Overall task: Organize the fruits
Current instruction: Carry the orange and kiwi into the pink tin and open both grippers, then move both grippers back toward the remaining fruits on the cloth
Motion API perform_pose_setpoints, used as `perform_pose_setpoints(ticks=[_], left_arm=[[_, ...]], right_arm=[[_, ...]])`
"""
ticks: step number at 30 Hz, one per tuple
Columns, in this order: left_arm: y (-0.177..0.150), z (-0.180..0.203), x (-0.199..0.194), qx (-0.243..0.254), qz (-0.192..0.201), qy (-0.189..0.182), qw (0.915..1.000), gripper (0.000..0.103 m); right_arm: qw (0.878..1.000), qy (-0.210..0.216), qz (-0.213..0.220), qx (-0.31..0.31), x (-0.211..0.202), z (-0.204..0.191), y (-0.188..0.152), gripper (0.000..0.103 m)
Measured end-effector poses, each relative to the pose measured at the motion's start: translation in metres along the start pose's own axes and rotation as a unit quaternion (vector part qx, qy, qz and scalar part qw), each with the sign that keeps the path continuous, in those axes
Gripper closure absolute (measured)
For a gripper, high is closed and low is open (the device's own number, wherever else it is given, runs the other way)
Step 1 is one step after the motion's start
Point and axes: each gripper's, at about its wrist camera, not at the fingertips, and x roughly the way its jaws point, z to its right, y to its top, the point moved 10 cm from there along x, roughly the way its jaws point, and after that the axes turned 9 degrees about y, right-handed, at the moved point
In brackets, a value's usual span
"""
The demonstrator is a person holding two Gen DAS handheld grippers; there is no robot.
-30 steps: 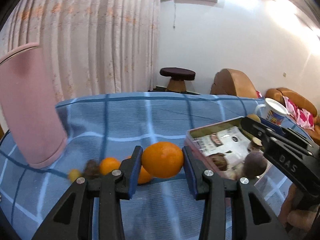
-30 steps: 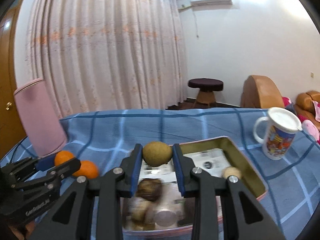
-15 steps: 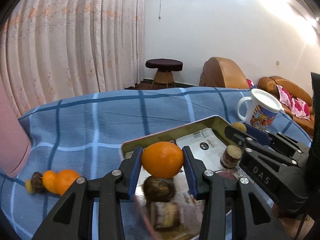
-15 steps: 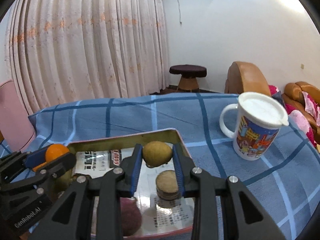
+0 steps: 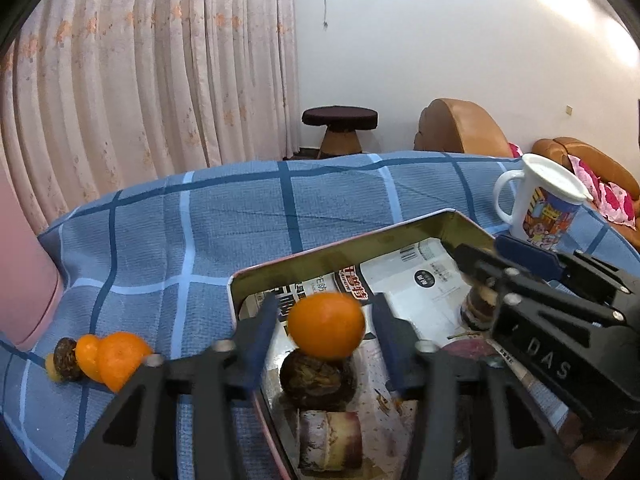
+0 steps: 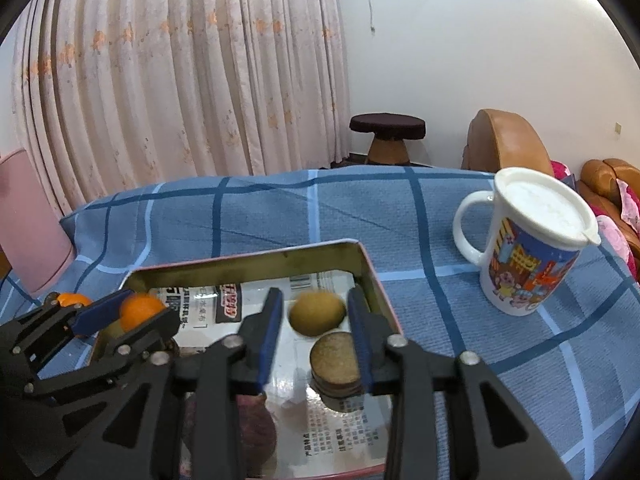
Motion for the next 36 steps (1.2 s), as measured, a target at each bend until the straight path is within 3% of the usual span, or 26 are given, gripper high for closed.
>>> perform_pose_setpoints(ticks=[2, 4, 6, 7, 11, 20, 25, 30, 32, 36], left_arm=[[0.003, -0.008, -0.005, -0.007, 0.014, 0.016, 0.9998, 0.038], [0.004, -0.016, -0.008, -0.025, 0.021, 0.022, 0.9992, 0.026], [0.003, -0.022, -0.008, -0.035, 0.021, 0.028, 0.9988, 0.016], [0.003, -0.024, -0.009, -0.038, 0.021, 0.03, 0.9986, 0.016], [0.003, -0.03, -0.016, -0.032, 0.035, 0.045, 0.9979, 0.016], [0.01, -0.065, -0.041, -0.039, 0.09, 0.09, 0.9911, 0.015], [0.015, -0.101, -0.061, -0.058, 0.136, 0.13, 0.9804, 0.015], [0.011, -0.134, -0.081, -0.072, 0.197, 0.168, 0.9631, 0.013], [0.007, -0.142, -0.082, -0.084, 0.195, 0.17, 0.9623, 0.007], [0.001, -0.152, -0.079, -0.109, 0.18, 0.158, 0.9647, 0.006]], right_arm=[[1.0, 0.006, 0.004, 0.014, -0.001, 0.004, 0.001, 0.039], [0.999, 0.027, 0.014, 0.035, -0.003, 0.006, 0.002, 0.034], [0.998, 0.033, 0.021, 0.04, -0.005, 0.005, 0.003, 0.018], [0.999, 0.03, 0.027, 0.035, -0.007, 0.003, 0.005, 0.008], [0.998, 0.02, 0.064, 0.016, -0.019, -0.003, 0.013, 0.001], [0.986, -0.006, 0.165, 0.0, -0.053, -0.007, 0.032, 0.0], [0.98, -0.028, 0.197, -0.013, -0.068, -0.014, 0.035, 0.0], [0.969, -0.041, 0.242, -0.02, -0.09, -0.024, 0.037, 0.0], [0.967, -0.049, 0.248, -0.024, -0.094, -0.026, 0.036, 0.0], [0.964, -0.06, 0.259, -0.023, -0.102, -0.027, 0.035, 0.0]])
